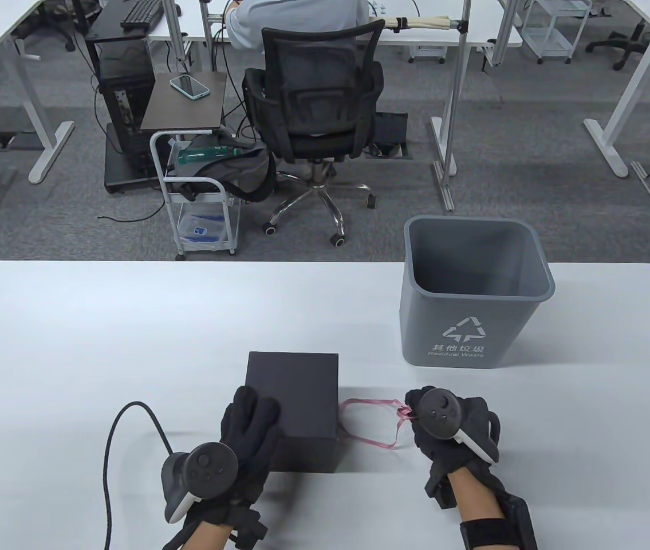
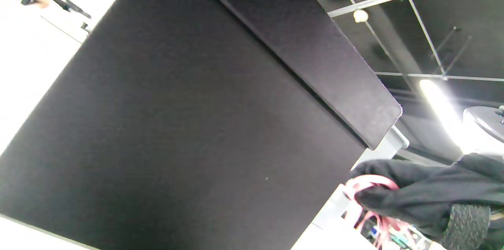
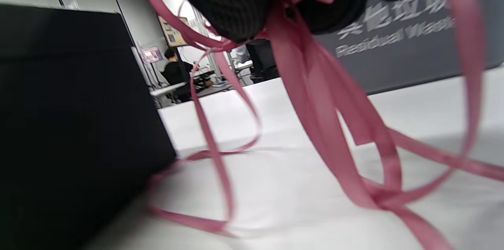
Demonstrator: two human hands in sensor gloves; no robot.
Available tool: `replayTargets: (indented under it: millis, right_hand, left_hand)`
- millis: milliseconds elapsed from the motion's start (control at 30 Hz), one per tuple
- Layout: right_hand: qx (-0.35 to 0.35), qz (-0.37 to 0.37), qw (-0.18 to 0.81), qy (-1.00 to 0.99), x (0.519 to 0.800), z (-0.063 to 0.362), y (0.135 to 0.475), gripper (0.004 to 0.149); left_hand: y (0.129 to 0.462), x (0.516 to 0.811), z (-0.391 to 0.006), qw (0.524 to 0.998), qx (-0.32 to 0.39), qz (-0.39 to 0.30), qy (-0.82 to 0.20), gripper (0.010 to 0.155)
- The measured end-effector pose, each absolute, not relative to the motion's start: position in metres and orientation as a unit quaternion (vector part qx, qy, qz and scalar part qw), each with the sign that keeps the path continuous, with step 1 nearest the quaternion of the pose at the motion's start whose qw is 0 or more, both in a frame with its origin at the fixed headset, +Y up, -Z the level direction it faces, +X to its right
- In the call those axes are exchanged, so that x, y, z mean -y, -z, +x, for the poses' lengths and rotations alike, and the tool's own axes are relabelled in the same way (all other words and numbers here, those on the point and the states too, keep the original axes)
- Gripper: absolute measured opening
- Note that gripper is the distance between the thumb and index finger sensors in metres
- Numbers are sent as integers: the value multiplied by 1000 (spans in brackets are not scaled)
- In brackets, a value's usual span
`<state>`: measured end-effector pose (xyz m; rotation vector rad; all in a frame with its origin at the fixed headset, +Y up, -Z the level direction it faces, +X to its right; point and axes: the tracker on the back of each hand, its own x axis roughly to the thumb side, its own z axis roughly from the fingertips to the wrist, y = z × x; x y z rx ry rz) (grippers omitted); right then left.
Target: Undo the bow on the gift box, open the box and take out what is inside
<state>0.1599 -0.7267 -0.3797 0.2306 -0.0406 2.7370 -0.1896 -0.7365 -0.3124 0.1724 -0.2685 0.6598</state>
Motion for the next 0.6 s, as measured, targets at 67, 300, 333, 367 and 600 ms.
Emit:
replayTargets:
  millis: [67, 300, 333, 367, 600]
  right_hand:
    - [16, 87, 245, -965, 731, 155, 382, 40]
    - [36, 77, 442, -893, 752, 142, 389, 39]
    - [37, 62, 451, -890, 756, 141, 391, 39]
    - [26, 44, 452, -891, 761, 141, 394, 39]
    - [-9, -60, 465, -883, 781, 146, 400, 39]
  left_hand:
    - [313, 737, -190, 933, 131, 84, -324, 57]
    - [313, 737, -190, 933, 132, 83, -325, 57]
    - [313, 737, -190, 933, 132, 83, -325, 57]
    - [313, 737, -190, 933, 132, 83, -325, 58]
    - [313, 737, -190, 933, 132, 83, -325, 58]
